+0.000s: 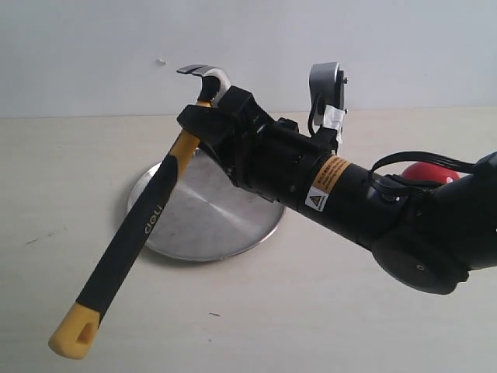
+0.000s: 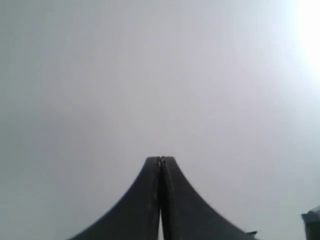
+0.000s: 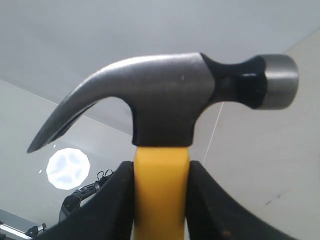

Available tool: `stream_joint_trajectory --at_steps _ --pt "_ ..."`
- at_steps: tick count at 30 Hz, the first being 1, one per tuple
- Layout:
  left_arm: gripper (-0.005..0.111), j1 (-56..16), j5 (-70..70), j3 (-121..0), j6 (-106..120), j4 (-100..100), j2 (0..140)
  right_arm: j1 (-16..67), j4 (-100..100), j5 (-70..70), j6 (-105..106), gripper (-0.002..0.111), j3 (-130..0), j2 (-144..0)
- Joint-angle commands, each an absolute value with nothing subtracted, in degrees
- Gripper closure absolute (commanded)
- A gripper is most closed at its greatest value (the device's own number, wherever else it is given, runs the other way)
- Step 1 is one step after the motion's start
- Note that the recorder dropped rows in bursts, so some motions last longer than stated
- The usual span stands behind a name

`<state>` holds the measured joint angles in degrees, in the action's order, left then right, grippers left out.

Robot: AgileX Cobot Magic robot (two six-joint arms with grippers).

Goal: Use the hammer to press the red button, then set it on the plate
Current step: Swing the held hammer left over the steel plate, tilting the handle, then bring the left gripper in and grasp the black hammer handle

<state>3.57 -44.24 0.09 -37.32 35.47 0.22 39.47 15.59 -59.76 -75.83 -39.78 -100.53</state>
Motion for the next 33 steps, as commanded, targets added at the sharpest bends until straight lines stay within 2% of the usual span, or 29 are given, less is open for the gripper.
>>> stream_joint_trajectory --at_steps 1,5,8,9,10,11,13,14,15,16,19,22,27,29,33 --pt "0.107 3.67 -50.28 0.0 -39.07 35.1 0.0 39.52 15.31 -64.88 -75.04 0.108 -40.23 -99.87" --pt "0.107 3.67 -52.7 0.0 -50.45 36.83 0.0 39.52 15.3 -64.77 -75.04 0.108 -40.23 -99.87" --pt "0.107 3.67 -50.67 0.0 -49.14 34.31 0.0 39.52 15.3 -64.77 -75.04 0.108 -40.23 -99.87" --pt "0.107 3.67 -43.31 -0.96 -51.12 31.0 0.0 39.52 15.53 -64.76 -75.04 0.108 -40.23 -99.87" --pt "0.107 3.67 -26.94 -6.74 -52.78 28.61 2.84 39.52 16.01 -64.76 -74.76 0.108 -40.23 -99.87" --pt "0.107 3.67 -21.95 -9.61 -52.78 29.55 5.03 39.52 16.17 -64.3 -74.76 0.108 -40.23 -99.87" --pt "0.107 3.3 -13.57 -19.56 -57.01 39.45 15.06 39.52 16.16 -63.06 -74.65 0.108 -40.23 -99.87" --pt "0.107 3.22 -10.63 -26.11 -67.43 52.3 22.94 39.52 16.26 -62.77 -74.53 0.108 -40.23 -99.87" --pt "0.107 3.22 -10.42 -28.82 -71.8 58.69 26.73 39.52 16.26 -62.77 -74.53 0.108 -40.23 -99.87" --pt "0.107 3.22 -10.42 -33.11 -82.54 75.78 33.08 39.52 16.41 -62.77 -74.63 0.108 -40.23 -99.87" --pt "0.107 3.22 -10.77 -39.49 -96.11 99.95 42.23 39.52 16.41 -62.77 -74.63 0.108 -40.23 -99.87" --pt "0.107 3.34 -10.12 -44.35 -86.32 99.95 50.17 39.52 16.41 -62.77 -74.63 0.108 -40.23 -99.87" --pt "0.107 3.34 -4.34 -45.99 -41.78 99.95 55.4 39.52 16.41 -62.65 -74.64 0.108 -40.23 -99.87" --pt "0.107 3.34 3.67 -45.7 -28.31 99.95 56.25 39.52 15.52 -62.67 -74.38 0.108 -40.23 -99.87" --pt "0.107 2.89 20.03 -45.31 -25.75 96.43 58.82 39.52 15.3 -62.67 -73.06 0.108 -40.23 -99.87"
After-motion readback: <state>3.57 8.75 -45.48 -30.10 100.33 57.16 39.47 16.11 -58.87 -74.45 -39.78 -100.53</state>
